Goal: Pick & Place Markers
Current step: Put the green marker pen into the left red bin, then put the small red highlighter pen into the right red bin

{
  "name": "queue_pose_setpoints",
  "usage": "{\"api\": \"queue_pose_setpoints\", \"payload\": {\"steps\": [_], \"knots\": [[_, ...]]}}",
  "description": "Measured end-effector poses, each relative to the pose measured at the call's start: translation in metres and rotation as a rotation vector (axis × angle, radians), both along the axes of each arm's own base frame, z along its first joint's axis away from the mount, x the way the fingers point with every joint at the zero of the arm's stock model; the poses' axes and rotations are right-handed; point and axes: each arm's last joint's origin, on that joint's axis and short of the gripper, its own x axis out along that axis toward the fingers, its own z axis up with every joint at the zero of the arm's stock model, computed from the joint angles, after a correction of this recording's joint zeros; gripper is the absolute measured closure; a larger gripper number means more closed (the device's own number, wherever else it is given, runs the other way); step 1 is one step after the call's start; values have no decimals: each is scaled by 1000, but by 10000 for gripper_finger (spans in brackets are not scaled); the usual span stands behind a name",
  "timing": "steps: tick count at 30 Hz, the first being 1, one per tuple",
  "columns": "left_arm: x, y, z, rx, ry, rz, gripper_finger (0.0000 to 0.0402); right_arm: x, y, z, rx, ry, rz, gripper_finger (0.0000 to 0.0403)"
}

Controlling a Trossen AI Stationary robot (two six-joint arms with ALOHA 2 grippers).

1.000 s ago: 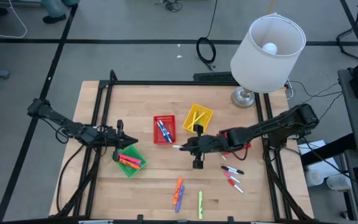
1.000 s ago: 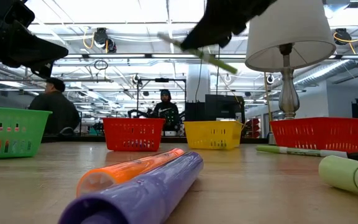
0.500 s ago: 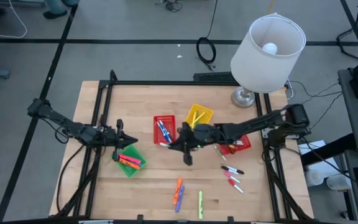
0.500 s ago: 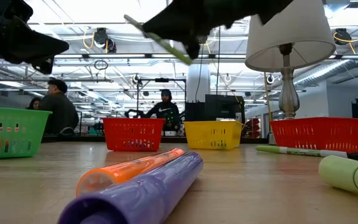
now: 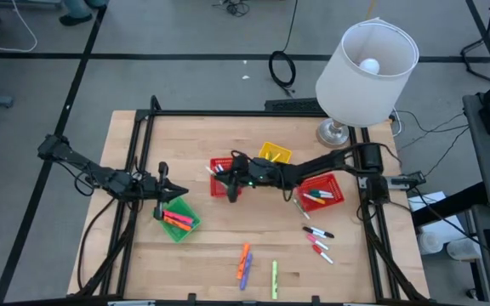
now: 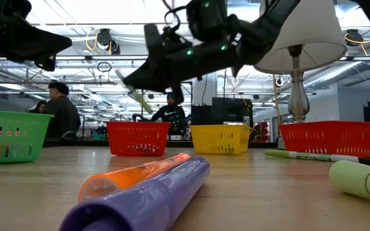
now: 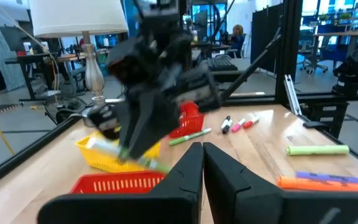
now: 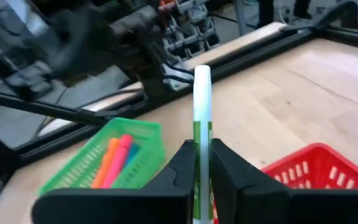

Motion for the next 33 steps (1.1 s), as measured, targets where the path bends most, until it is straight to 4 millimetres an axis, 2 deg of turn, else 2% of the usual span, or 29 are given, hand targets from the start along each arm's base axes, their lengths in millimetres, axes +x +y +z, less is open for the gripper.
{"api": "queue_pose_setpoints", "payload": {"steps": [3,10,19,29,31,33], "knots": [[0,0,1,-6,-6,0,380,7,-7,-8,-1,8,-14,388],[0,0,1,-5,-6,-1,380,4,-13,-18,-41,118,-98,386],[0,0,1,-8,-8,-1,380,2,-13,-23,-51,172,-114,349],[0,0,2,-24,-16,-2,380,2,-11,-17,-49,145,-108,292],[0,0,2,-35,-15,-3,380,-1,-11,-5,-51,141,-78,283],[0,0,1,-40,-15,-4,380,-6,-9,17,-75,113,-43,279]]}}
